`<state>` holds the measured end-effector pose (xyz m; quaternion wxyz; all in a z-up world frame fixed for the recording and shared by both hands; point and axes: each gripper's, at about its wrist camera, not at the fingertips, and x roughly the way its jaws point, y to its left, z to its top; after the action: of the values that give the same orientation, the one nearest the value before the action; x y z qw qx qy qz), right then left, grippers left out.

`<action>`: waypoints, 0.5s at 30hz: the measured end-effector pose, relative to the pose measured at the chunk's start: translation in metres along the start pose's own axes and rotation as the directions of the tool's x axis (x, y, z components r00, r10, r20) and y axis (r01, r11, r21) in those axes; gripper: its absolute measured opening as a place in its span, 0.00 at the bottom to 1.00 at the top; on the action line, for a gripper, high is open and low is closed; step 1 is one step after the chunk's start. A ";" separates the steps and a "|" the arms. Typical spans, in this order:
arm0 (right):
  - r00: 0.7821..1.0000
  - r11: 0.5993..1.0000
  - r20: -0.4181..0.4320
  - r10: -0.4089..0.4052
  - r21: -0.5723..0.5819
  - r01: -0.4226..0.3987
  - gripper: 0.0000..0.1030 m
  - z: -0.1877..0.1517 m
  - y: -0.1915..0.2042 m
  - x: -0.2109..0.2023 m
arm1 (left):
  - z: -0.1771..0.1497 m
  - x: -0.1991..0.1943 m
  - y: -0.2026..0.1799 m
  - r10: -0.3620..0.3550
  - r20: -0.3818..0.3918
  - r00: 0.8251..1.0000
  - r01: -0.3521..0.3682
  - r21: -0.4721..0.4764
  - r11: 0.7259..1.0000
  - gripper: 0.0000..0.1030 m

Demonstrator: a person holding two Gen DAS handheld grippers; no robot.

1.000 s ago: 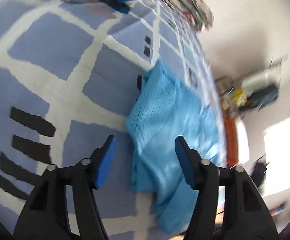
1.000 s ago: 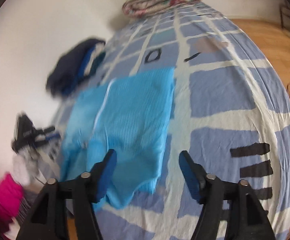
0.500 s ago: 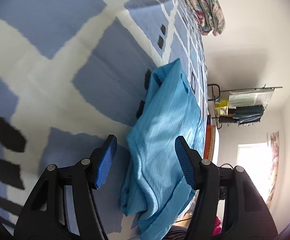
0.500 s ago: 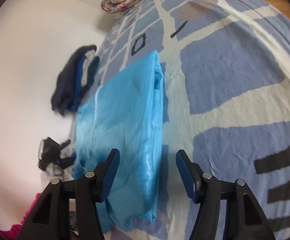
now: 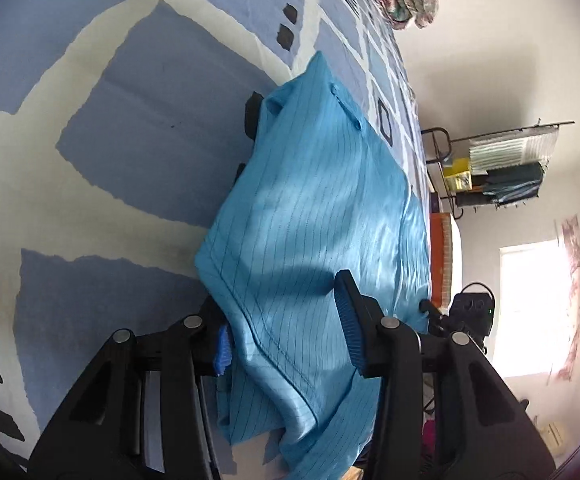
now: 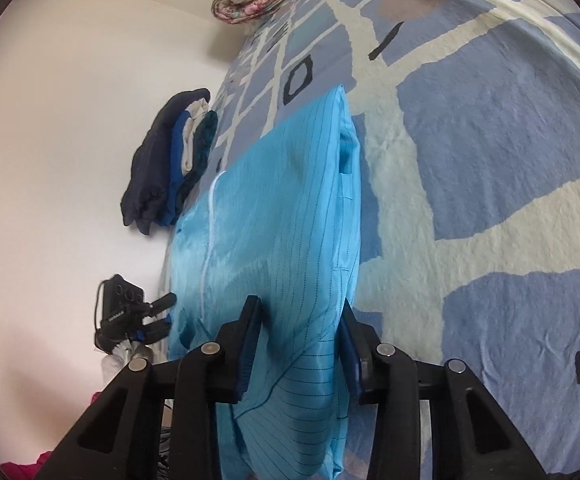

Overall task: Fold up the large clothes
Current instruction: 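Grasp the folded jacket edge with both tools and lift it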

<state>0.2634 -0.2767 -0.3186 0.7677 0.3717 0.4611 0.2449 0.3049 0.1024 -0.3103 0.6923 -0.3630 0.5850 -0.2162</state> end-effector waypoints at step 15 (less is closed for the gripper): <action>0.998 0.997 0.010 -0.066 -0.036 0.066 0.39 0.005 0.017 0.000 | -0.006 0.000 -0.009 0.073 0.007 0.997 -0.073 0.045 0.996 0.38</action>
<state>0.2674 -0.2683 -0.3038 0.7840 0.3433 0.4651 0.2262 0.3006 0.0949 -0.3035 0.7094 -0.3263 0.5910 -0.2028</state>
